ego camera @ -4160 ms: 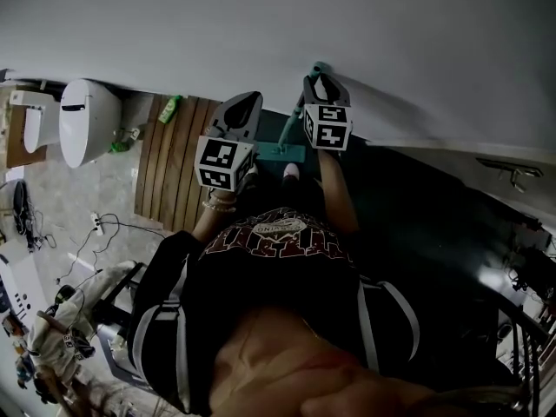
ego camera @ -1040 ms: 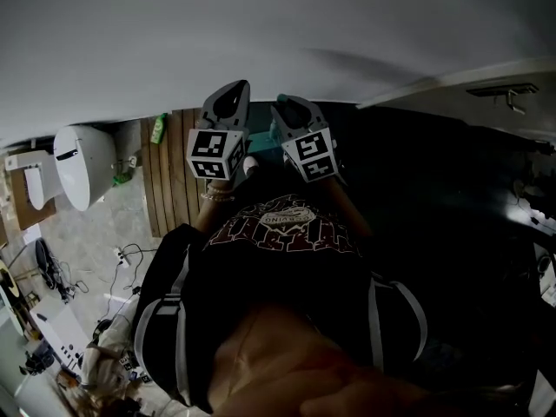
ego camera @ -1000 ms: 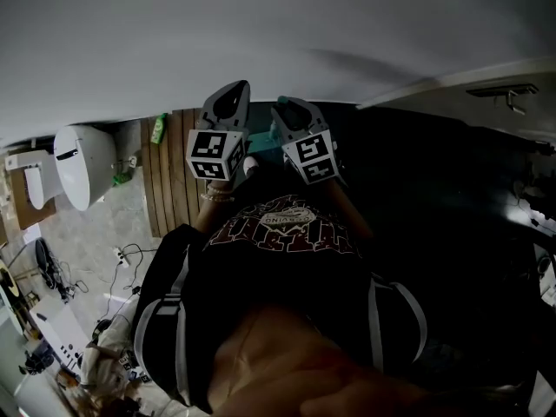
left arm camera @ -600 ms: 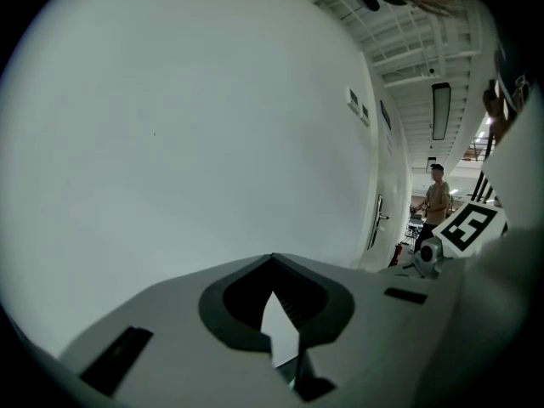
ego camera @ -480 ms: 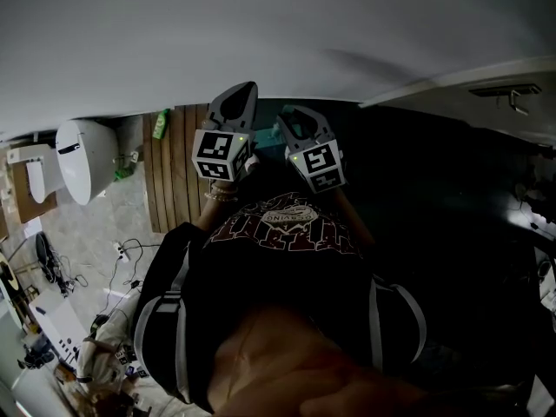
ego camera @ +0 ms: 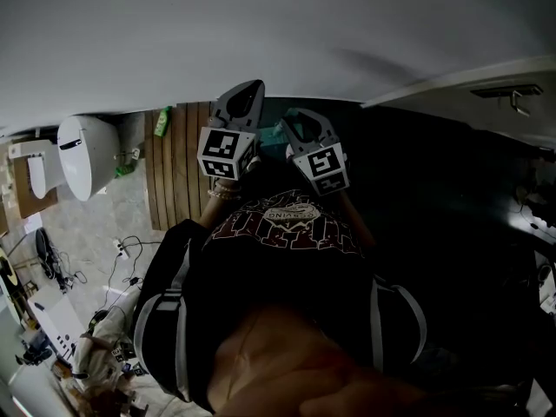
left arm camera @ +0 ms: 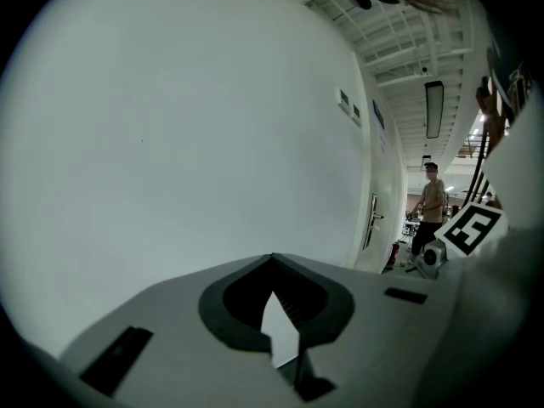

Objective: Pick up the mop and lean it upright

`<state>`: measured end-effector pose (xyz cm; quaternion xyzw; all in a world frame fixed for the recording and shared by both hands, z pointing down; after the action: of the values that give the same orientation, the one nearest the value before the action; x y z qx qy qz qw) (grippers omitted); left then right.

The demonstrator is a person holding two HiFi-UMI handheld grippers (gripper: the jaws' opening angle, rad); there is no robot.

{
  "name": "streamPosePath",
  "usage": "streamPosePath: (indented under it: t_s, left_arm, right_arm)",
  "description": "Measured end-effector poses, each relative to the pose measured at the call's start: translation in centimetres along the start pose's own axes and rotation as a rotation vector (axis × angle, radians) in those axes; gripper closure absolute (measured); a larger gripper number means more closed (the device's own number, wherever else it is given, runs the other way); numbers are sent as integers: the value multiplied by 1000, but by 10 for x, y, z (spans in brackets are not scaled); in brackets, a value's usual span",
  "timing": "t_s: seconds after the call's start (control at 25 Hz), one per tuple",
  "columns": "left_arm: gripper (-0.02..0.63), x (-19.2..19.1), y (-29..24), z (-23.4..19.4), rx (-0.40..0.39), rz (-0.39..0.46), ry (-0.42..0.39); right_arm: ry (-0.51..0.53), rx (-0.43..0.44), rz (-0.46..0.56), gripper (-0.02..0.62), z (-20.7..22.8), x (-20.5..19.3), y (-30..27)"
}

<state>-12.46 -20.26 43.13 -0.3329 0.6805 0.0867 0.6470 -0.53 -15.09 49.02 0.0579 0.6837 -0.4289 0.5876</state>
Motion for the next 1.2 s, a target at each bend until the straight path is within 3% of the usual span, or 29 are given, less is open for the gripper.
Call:
streamPosePath:
  t_s: [1.2]
  left_arm:
    - [568, -5, 10, -8, 49, -4, 19]
  right_arm:
    - [18, 44, 3, 482, -3, 9, -16]
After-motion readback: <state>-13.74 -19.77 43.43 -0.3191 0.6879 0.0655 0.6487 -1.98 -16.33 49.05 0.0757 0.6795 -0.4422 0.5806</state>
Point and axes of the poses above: the fingertips, and each gripper's own axes: y backward along the fingers, z to its right, x out of its top, the point moved 6 cm from there along y, backward along the fingers, and after that the axes turned 2 degrees about -z, right-handed, at the moved point
